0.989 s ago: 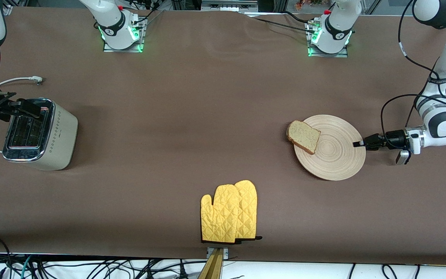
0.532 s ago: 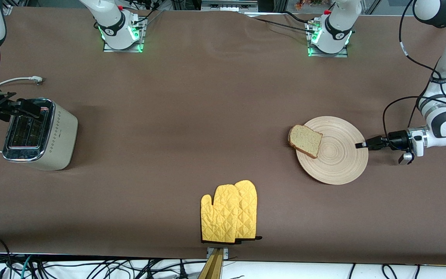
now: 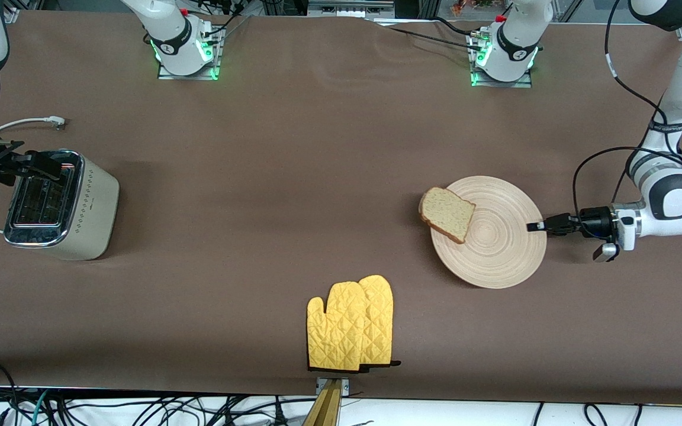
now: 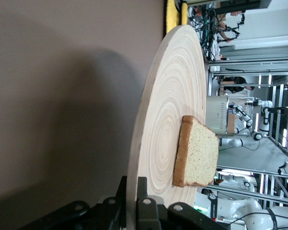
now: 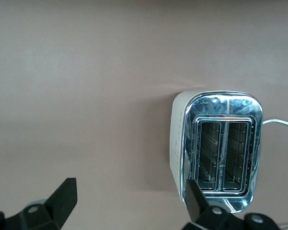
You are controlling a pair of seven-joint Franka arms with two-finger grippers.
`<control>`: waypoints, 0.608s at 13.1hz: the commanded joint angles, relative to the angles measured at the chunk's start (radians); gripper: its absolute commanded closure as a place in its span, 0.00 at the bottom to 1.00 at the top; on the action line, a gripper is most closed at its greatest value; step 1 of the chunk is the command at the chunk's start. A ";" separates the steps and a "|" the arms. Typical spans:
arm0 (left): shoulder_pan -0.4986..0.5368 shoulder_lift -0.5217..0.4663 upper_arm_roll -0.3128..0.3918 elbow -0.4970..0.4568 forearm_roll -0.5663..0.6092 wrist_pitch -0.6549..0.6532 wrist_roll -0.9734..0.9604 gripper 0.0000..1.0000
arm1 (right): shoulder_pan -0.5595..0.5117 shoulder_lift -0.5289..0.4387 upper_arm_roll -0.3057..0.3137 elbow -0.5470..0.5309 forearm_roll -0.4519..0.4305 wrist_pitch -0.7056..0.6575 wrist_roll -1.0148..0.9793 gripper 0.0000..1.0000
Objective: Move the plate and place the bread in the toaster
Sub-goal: 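Push the wooden plate with the left gripper toward the toaster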
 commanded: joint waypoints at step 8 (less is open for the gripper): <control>0.009 -0.060 -0.316 -0.247 -0.263 0.357 -0.001 1.00 | -0.007 -0.002 0.003 -0.001 0.000 0.004 0.003 0.00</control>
